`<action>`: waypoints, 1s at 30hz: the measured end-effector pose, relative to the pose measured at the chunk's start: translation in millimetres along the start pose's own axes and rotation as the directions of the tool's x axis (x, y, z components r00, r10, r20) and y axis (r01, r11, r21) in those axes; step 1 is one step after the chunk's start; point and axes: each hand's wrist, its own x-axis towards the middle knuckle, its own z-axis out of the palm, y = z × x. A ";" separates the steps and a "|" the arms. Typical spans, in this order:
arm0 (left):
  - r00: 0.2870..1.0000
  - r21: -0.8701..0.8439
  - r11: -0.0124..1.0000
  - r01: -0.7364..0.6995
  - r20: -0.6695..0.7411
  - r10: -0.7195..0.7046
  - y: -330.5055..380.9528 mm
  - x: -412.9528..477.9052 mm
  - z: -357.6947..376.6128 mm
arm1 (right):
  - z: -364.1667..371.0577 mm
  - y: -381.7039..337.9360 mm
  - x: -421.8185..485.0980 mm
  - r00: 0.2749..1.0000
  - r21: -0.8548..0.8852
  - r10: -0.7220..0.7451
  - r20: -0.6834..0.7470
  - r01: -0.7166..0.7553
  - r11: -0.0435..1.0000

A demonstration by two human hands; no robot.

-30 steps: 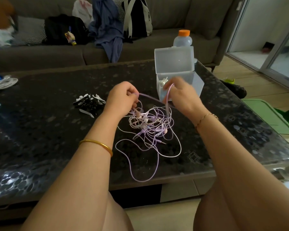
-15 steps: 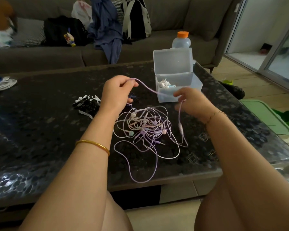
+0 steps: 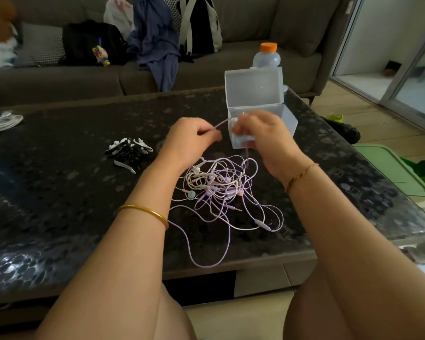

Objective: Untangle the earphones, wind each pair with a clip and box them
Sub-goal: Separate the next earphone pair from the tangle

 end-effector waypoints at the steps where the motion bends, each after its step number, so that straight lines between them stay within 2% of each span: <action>1: 0.999 0.030 0.999 0.037 0.020 -0.037 -4.3 0.8 -0.1 | -1.7 -3.0 1.7 0.996 0.346 0.086 -0.024 -0.073 0.936; 2: 0.997 0.045 0.996 0.077 0.025 -0.079 -9.4 1.4 -0.3 | -5.4 -3.0 4.1 0.989 0.645 0.146 0.014 -0.121 0.754; 3: 0.993 0.046 0.993 0.111 0.019 -0.112 -14.1 1.4 -0.6 | -10.4 -1.8 5.9 0.983 0.830 0.176 0.054 -0.142 0.539; 4: 0.991 0.037 0.990 0.134 0.006 -0.135 -18.1 1.1 -1.0 | -14.5 -0.2 8.3 0.972 0.902 0.224 0.066 -0.155 0.404; 5: 0.989 0.021 0.989 0.145 -0.008 -0.145 -21.0 0.7 -1.1 | -17.2 0.5 10.0 0.957 0.895 0.289 0.036 -0.159 0.416; 6: 0.989 0.003 0.989 0.147 -0.020 -0.147 -22.7 0.5 -1.0 | -19.6 3.2 12.7 0.941 0.779 0.334 -0.057 -0.167 0.604; 7: 0.989 -0.009 0.990 0.144 -0.034 -0.144 -23.1 0.5 -0.5 | -20.4 7.5 14.3 0.933 0.484 0.302 -0.197 -0.175 0.857; 8: 0.988 -0.018 0.990 0.140 -0.058 -0.141 -22.3 0.4 -0.1 | -19.8 12.6 14.9 0.940 0.068 0.178 -0.290 -0.165 0.984; 9: 0.986 -0.034 0.990 0.135 -0.092 -0.138 -21.1 1.0 0.5 | -17.3 18.0 15.2 0.954 -0.270 0.035 -0.297 -0.119 0.956; 10: 0.982 -0.069 0.989 0.127 -0.133 -0.135 -19.2 1.5 0.7 | -14.6 21.4 14.3 0.968 -0.459 -0.048 -0.246 -0.073 0.885; 11: 0.976 -0.119 0.986 0.114 -0.170 -0.133 -17.0 1.9 0.6 | -12.6 23.9 13.1 0.982 -0.537 -0.059 -0.178 -0.047 0.842; 14: 0.968 -0.254 0.966 0.047 -0.228 -0.107 -10.6 2.8 -0.4 | -4.1 17.0 5.0 0.998 -0.552 -0.011 0.064 0.045 0.833; 15: 0.967 -0.281 0.960 0.019 -0.239 -0.089 -9.6 2.9 -0.5 | -2.1 15.2 2.5 0.991 -0.626 -0.020 0.130 0.098 0.773; 17: 0.960 -0.302 0.953 -0.018 -0.271 -0.068 -8.2 2.4 -0.9 | -1.0 15.8 3.3 0.985 -0.757 -0.105 0.137 0.172 0.631; 18: 0.956 -0.284 0.959 -0.020 -0.286 -0.065 -8.4 2.4 -0.9 | -1.0 16.6 5.2 0.983 -0.734 -0.170 0.071 0.167 0.658; 19: 0.953 -0.233 0.972 -0.010 -0.296 -0.061 -9.7 3.0 -0.2 | -1.2 16.4 7.3 0.983 -0.615 -0.182 -0.017 0.133 0.777; 20: 0.954 -0.154 0.988 0.012 -0.294 -0.057 -11.7 3.4 1.1 | -2.0 14.5 9.1 0.985 -0.387 -0.137 -0.101 0.088 0.918; 21: 0.958 -0.068 0.997 0.043 -0.280 -0.060 -14.2 3.8 2.7 | -3.7 12.6 11.7 0.985 -0.093 -0.055 -0.164 0.040 0.995; 22: 0.963 0.002 0.997 0.082 -0.257 -0.078 -17.0 3.9 4.9 | -6.0 10.2 12.9 0.982 0.175 0.034 -0.186 -0.001 0.985; 23: 0.967 0.046 0.991 0.123 -0.230 -0.109 -19.0 4.1 7.3 | -7.9 9.3 13.5 0.978 0.362 0.110 -0.180 -0.039 0.931; 25: 0.968 0.080 0.980 0.184 -0.188 -0.166 -20.3 4.8 10.2 | -10.0 11.1 13.8 0.977 0.596 0.182 -0.109 -0.082 0.799; 27: 0.971 0.050 0.980 0.193 -0.154 -0.183 -18.8 6.2 10.9 | -10.5 13.9 12.0 0.981 0.734 0.195 -0.023 -0.116 0.669; 29: 0.976 -0.089 0.980 0.176 -0.115 -0.185 -14.6 6.3 10.6 | -10.5 14.7 11.2 0.980 0.768 0.194 0.043 -0.157 0.621; 30: 0.980 -0.151 0.976 0.158 -0.099 -0.174 -11.9 5.6 10.5 | -9.9 14.0 11.4 0.976 0.750 0.204 0.081 -0.195 0.632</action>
